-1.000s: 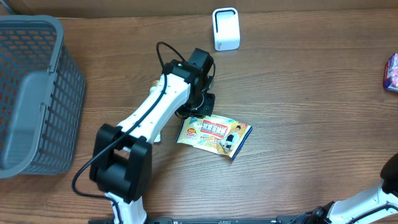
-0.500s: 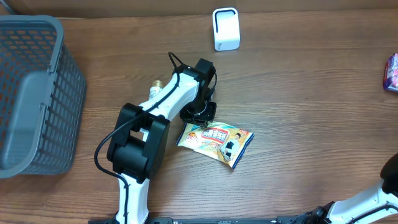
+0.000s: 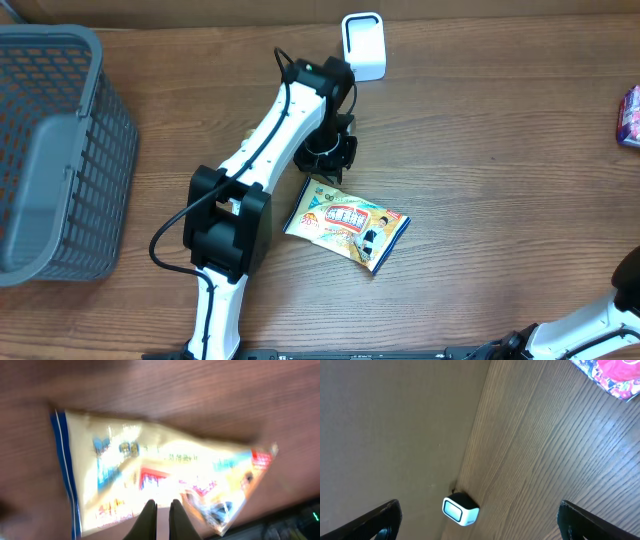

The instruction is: Scan the item barcode

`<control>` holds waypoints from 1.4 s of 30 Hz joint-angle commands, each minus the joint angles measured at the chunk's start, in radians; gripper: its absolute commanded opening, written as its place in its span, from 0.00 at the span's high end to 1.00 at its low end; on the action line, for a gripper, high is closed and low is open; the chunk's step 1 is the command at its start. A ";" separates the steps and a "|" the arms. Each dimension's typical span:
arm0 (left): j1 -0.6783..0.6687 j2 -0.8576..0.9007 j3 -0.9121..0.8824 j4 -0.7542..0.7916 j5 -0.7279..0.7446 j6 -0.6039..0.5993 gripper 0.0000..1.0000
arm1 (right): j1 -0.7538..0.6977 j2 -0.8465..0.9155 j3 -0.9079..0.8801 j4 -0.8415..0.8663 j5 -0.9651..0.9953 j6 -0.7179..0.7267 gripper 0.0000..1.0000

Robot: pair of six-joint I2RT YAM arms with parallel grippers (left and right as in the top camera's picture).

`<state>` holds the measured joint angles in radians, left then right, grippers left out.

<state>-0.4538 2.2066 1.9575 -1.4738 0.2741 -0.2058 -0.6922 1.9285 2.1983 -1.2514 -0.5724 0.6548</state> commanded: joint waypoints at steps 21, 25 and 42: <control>-0.132 -0.003 -0.317 0.355 0.068 -0.073 0.96 | -0.001 -0.002 0.000 0.001 -0.005 -0.001 0.00; -0.114 -0.003 -0.309 0.369 0.127 -0.072 0.96 | -0.001 -0.002 0.000 0.001 -0.005 -0.002 0.00; -0.119 -0.003 -0.307 0.864 0.397 -0.215 0.96 | -0.001 -0.002 0.000 0.001 -0.005 -0.001 0.00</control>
<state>-0.5503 2.2044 1.6413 -0.6552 0.6151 -0.3782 -0.6922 1.9282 2.1983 -1.2510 -0.5724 0.6552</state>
